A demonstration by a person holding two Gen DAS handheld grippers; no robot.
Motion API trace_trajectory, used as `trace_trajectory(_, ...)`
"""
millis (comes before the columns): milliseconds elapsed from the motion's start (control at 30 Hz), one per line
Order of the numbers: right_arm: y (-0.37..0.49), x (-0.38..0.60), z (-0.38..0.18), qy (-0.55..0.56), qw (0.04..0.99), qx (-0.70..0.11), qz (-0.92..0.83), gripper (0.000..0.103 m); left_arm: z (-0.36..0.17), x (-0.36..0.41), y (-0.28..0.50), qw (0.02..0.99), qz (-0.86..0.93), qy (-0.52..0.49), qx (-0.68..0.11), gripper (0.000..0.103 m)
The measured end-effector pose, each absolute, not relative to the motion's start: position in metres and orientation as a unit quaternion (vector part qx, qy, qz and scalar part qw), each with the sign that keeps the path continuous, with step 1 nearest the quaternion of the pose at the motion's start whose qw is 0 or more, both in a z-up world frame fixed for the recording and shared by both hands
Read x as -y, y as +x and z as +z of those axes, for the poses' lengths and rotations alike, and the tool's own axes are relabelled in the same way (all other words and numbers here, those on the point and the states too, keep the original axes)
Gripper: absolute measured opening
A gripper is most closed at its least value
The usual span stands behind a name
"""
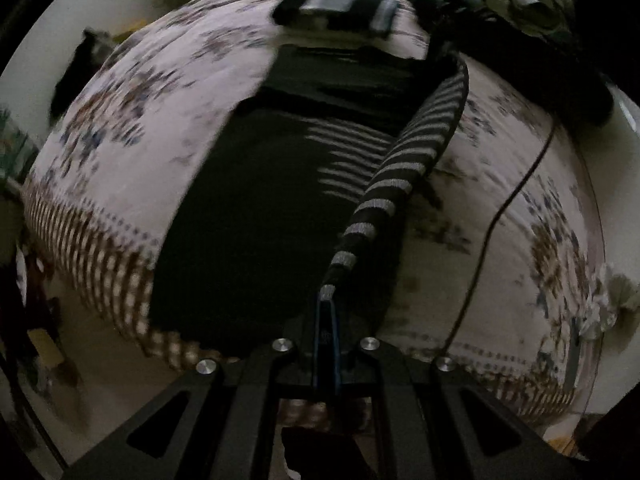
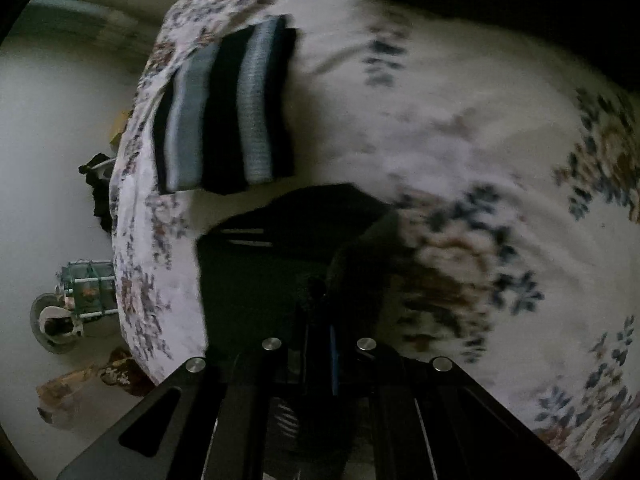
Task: Fold small clothes
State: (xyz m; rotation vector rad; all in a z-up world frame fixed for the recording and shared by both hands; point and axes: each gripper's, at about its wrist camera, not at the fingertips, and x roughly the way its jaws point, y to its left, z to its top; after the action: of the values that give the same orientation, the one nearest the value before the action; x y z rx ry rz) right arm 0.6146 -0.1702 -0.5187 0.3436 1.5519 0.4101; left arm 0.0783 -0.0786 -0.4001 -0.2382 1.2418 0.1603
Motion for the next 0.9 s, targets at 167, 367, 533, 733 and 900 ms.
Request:
trace_trajectory(167,0.610,0.065,-0.502,0.119,0.689,-0.691,0.183,0.007,-0.431,-0.002,0.063,0.782,0.094,-0.184,-0.588,0.003)
trace_trajectory(367,0.606,-0.072,-0.529,0.056,0.692,-0.698,0.173,0.007,-0.479,-0.073,0.058,0.759,0.112,-0.254,-0.590,0.003)
trace_trajectory(533,0.605,-0.151,-0.574,0.016,0.689,-0.708,0.155,0.007,-0.516,-0.110,0.050,0.737,0.119,-0.293,-0.597,0.003)
trace_trajectory(733,0.603,-0.210,-0.618,-0.030,0.686,-0.715,0.133,0.007,-0.545,-0.128,0.048,0.720,0.111,-0.317,-0.608,0.003)
trace_trajectory(900,0.606,-0.222,-0.643,-0.038,0.684,-0.721,0.108,0.007,-0.554,-0.134,0.052,0.712,0.103,-0.326,-0.613,0.003)
